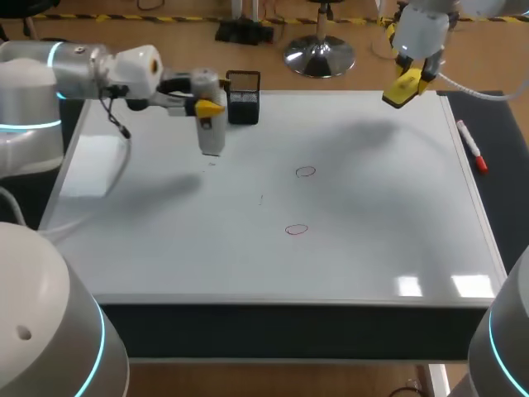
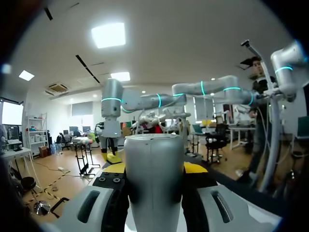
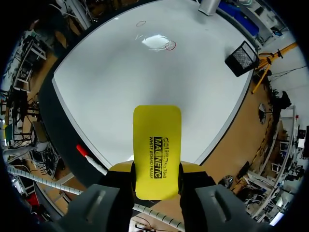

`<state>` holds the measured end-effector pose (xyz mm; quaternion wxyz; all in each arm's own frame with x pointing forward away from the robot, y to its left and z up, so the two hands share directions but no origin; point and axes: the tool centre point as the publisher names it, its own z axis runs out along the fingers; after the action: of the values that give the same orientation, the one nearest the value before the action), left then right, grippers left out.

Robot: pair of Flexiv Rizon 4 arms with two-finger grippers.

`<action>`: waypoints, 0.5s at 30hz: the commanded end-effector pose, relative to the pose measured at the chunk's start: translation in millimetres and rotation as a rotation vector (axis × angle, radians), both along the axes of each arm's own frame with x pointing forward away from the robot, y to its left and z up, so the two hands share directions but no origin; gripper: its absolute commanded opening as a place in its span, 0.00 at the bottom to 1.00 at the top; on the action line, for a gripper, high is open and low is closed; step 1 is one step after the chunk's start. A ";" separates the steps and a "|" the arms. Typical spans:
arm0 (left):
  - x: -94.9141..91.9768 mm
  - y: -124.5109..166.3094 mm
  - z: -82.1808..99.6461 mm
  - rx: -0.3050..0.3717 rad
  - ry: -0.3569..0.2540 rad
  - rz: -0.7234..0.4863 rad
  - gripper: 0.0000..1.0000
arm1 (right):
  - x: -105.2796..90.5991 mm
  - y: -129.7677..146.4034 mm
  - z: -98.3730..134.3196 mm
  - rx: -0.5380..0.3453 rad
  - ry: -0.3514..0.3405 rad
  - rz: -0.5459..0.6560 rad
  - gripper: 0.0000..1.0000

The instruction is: Pick up the inspection probe, press it on each red-marked spot on the whiteboard one by one, put down the probe, pick up the eraser, and wipe off all the red marks.

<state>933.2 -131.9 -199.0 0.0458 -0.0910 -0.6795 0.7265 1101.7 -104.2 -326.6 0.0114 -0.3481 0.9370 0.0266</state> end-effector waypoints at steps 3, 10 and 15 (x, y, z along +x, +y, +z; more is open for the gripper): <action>-5.5 -54.1 -3.3 0.023 0.007 -0.126 0.00 | 1.2 -0.7 1.1 -0.005 0.003 0.001 0.00; -19.1 -102.9 -13.8 0.038 0.028 -0.233 0.00 | 1.2 -0.7 1.1 -0.005 0.003 0.001 0.00; -19.8 -131.0 -19.4 0.026 0.036 -0.235 0.00 | 1.2 -0.7 1.1 -0.005 0.003 0.001 0.00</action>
<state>907.9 -242.9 -212.1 0.1291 -0.1441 -0.6805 0.7067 1101.8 -104.2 -326.8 0.0115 -0.3480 0.9370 0.0266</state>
